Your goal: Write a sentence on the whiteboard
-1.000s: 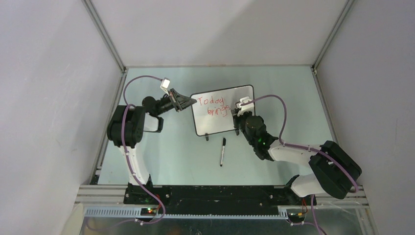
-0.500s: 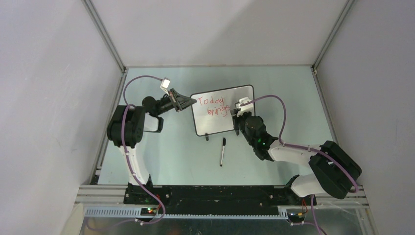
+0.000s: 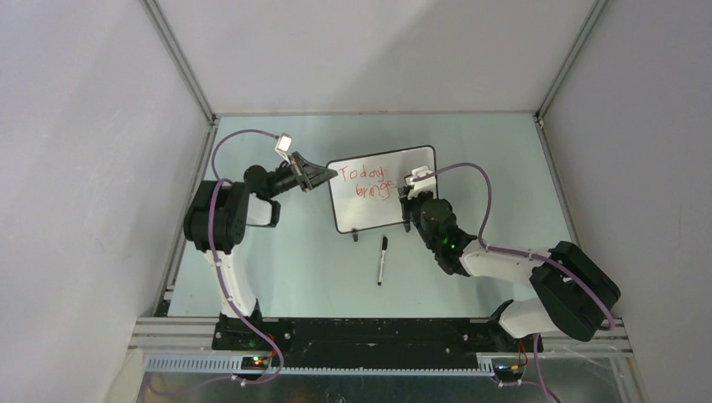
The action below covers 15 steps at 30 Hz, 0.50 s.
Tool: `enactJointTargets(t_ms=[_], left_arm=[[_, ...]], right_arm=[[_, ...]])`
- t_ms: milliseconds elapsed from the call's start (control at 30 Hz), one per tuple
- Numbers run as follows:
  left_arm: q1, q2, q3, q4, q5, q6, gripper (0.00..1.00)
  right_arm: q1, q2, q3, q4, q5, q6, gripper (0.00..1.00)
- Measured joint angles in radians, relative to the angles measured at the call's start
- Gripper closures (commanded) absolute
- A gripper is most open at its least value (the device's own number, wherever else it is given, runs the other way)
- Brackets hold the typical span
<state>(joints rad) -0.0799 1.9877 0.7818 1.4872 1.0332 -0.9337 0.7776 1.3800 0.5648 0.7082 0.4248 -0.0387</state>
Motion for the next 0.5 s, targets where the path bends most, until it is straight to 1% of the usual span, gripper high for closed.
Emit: enactJointTargets(t_ms=[500], left_arm=[[0.000,0.000,0.000,0.000,0.000,0.000,1.00]], right_arm=[[0.000,0.000,0.000,0.005,0.004,-0.010,1.00]])
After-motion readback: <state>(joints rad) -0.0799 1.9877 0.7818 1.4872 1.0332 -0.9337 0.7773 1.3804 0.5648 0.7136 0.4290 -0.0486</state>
